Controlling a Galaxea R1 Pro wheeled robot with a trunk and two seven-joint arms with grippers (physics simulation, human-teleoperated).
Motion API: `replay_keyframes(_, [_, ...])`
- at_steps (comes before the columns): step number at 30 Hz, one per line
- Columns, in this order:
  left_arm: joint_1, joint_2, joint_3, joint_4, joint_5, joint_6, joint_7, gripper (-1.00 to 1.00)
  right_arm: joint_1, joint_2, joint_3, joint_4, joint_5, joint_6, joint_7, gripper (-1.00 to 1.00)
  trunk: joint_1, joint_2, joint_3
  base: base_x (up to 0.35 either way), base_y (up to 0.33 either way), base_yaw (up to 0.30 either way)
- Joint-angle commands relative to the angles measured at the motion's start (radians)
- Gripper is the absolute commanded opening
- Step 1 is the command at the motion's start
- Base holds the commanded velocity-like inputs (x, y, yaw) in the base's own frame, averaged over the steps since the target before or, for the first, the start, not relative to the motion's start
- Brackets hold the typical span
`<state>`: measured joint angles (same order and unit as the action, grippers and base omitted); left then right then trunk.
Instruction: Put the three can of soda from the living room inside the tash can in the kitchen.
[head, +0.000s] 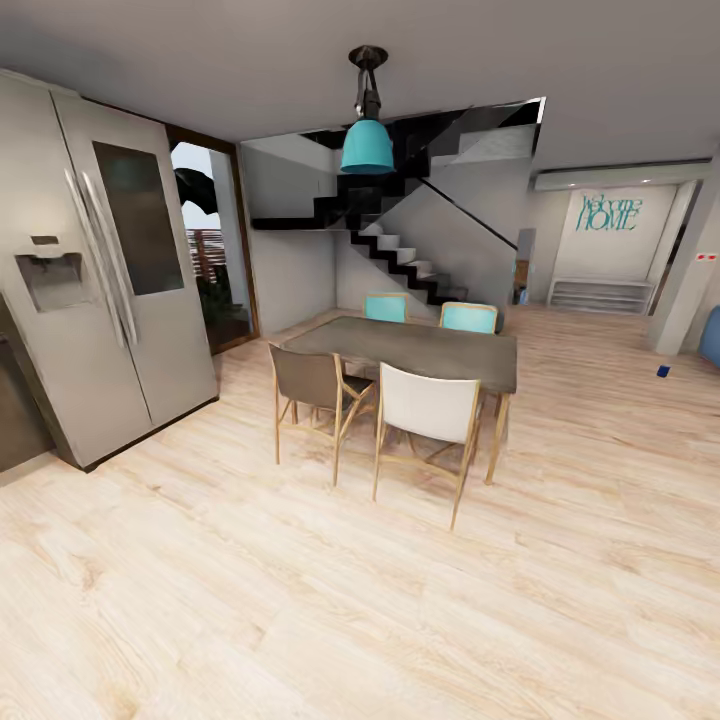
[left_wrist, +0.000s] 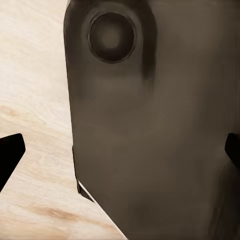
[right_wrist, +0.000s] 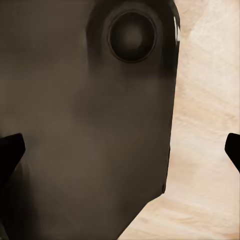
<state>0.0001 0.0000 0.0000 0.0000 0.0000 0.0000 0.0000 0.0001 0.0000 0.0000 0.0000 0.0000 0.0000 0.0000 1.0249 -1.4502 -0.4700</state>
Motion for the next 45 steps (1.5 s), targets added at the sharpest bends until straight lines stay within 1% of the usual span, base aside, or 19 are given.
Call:
replay_keyframes(1, [0.000,0.000,0.000,0.000,0.000,0.000,0.000,1.00,0.000,0.000,0.000,0.000,0.000,0.000,0.000,1.00,0.000,0.000,0.000,0.000,0.000,0.000])
replay_keyframes(4, [0.000,0.002,-0.004,0.008,-0.003,0.014,-0.002,1.00,-0.002,0.003,0.011,0.007,0.010,-0.001,0.007,1.00,0.000,0.000,0.000,0.000,0.000,0.000])
replay_keyframes(27, [0.000,0.002,-0.005,0.008,-0.003,0.014,-0.002,1.00,-0.002,0.003,0.012,0.007,0.011,-0.001,0.007,1.00,0.000,0.000,0.000,0.000,0.000,0.000])
replay_keyframes(31, [-0.004,0.024,0.001,0.007,0.004,0.005,-0.002,1.00,-0.002,-0.011,0.010,0.000,0.012,-0.019,0.006,1.00,0.000,0.000,0.000,0.000,0.000,0.000])
replay_keyframes(36, [-0.006,0.030,0.002,0.006,0.005,0.002,-0.002,1.00,-0.002,-0.015,0.011,-0.007,0.012,-0.047,0.006,1.00,0.000,0.000,0.000,0.000,0.000,0.000])
replay_keyframes(39, [-0.008,0.033,0.000,-0.004,0.005,-0.005,-0.002,1.00,-0.002,-0.018,0.009,-0.016,0.013,-0.064,0.006,1.00,0.000,0.000,0.000,0.000,0.000,0.000])
replay_keyframes(40, [-0.009,0.033,-0.001,-0.007,0.004,-0.007,-0.002,1.00,-0.002,-0.019,0.009,-0.018,0.013,-0.126,0.006,1.00,0.000,0.000,0.000,0.000,0.000,0.000])
replay_keyframes(44, [-0.016,0.033,-0.001,-0.038,0.003,-0.013,-0.002,1.00,-0.005,-0.020,0.014,-0.043,0.014,-0.132,0.007,1.00,0.000,0.000,0.000,0.000,0.000,0.000])
replay_keyframes(45, [-0.021,0.034,-0.003,-0.118,0.002,-0.015,-0.003,1.00,-0.008,-0.024,0.025,-0.109,0.015,-0.144,0.007,1.00,0.000,0.000,0.000,0.000,0.000,0.000])
